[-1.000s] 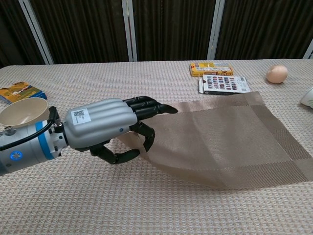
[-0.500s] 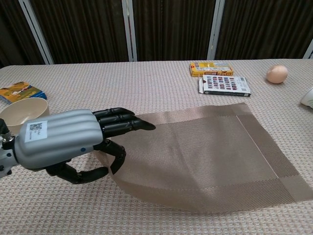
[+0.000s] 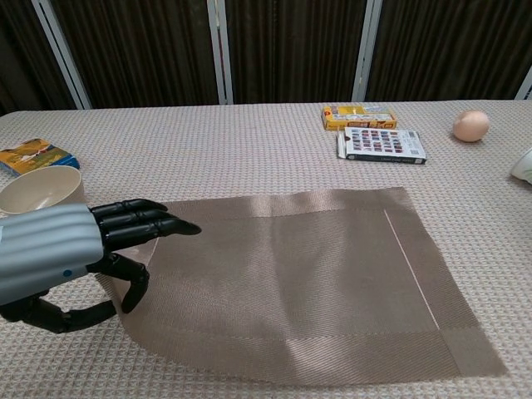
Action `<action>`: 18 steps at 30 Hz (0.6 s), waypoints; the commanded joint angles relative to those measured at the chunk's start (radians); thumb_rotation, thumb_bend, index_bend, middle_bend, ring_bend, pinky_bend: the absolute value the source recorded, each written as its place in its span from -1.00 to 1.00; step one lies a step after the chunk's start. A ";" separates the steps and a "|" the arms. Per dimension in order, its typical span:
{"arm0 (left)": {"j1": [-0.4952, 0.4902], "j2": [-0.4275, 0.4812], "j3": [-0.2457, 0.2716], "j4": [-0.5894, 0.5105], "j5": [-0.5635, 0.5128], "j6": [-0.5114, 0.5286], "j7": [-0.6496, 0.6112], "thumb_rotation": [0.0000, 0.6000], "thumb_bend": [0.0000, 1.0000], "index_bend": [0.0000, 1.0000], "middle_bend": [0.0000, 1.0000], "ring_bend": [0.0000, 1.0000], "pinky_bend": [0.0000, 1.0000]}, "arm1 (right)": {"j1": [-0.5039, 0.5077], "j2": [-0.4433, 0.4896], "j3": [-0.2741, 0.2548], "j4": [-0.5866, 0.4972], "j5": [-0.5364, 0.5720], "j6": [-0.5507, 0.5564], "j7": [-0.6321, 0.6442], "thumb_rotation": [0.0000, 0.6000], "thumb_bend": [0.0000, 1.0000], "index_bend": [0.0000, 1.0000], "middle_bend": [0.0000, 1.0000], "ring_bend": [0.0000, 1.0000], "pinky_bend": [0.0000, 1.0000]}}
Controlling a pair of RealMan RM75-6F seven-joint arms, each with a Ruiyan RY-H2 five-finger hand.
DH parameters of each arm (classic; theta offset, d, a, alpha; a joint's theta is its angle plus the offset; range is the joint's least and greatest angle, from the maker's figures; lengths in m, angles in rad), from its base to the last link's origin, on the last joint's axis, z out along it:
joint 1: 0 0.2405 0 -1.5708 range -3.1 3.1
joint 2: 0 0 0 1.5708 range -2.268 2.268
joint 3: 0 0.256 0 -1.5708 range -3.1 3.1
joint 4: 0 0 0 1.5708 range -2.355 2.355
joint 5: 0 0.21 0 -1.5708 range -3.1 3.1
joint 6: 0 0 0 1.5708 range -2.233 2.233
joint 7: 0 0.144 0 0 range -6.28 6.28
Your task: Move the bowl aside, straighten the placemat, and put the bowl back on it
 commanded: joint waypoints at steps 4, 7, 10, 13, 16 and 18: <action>0.031 0.003 0.011 0.028 0.009 0.016 -0.010 1.00 -0.04 0.44 -1.00 -1.00 -1.00 | -0.004 0.004 0.000 -0.006 -0.007 0.005 0.004 1.00 -1.00 -1.00 -1.00 -1.00 -1.00; 0.045 0.004 0.013 0.042 0.006 0.018 -0.017 1.00 -0.05 0.43 -1.00 -1.00 -1.00 | -0.006 0.007 0.000 -0.009 -0.012 0.008 0.005 1.00 -1.00 -1.00 -1.00 -1.00 -1.00; 0.060 0.005 0.017 0.057 0.009 0.023 -0.031 1.00 -0.14 0.35 -1.00 -1.00 -1.00 | -0.008 0.009 0.001 -0.011 -0.016 0.010 0.008 1.00 -1.00 -1.00 -1.00 -1.00 -1.00; 0.069 0.003 0.021 0.068 0.016 0.028 -0.041 1.00 -0.72 -0.12 -1.00 -1.00 -1.00 | -0.009 0.010 -0.001 -0.012 -0.019 0.009 0.008 1.00 -1.00 -1.00 -1.00 -1.00 -1.00; 0.079 0.008 0.026 0.076 0.019 0.030 -0.052 1.00 -1.00 -0.91 -1.00 -1.00 -1.00 | -0.009 0.009 -0.002 -0.015 -0.024 0.009 0.005 1.00 -1.00 -1.00 -1.00 -1.00 -1.00; 0.084 0.019 0.031 0.070 0.016 0.030 -0.074 1.00 -1.00 -1.00 -1.00 -1.00 -1.00 | -0.010 0.009 -0.002 -0.016 -0.027 0.010 0.004 1.00 -1.00 -1.00 -1.00 -1.00 -1.00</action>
